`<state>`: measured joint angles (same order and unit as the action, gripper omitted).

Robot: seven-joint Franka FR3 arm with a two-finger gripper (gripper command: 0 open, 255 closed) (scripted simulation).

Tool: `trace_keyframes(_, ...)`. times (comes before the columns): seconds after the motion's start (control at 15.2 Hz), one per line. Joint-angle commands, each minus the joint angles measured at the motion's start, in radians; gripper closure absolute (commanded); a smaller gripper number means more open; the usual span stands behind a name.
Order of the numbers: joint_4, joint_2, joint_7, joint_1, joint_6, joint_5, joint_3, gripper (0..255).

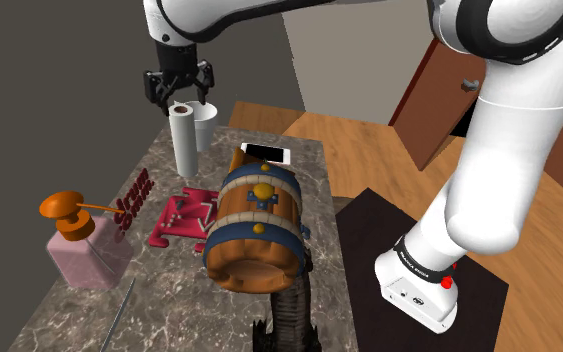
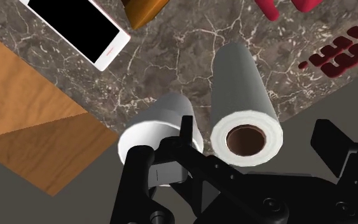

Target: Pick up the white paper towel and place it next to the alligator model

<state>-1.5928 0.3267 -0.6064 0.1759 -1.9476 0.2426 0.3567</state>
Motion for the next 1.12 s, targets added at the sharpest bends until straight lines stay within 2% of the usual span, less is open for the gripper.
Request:
trace_keyframes(0.0, -0.005, 0.017, -0.006, 0.002, -0.021, 0.008, -0.003, 0)
trace_keyframes(0.33, -0.039, 0.036, -0.013, 0.0, -0.073, 0.018, -0.008, 0)
trace_keyframes(0.79, -0.039, 0.036, -0.013, 0.0, -0.073, 0.018, -0.008, 0)
trace_keyframes(0.86, -0.039, 0.036, -0.013, 0.0, -0.073, 0.018, -0.008, 255)
trace_keyframes(1.06, -0.039, 0.036, -0.013, 0.0, -0.073, 0.018, -0.008, 255)
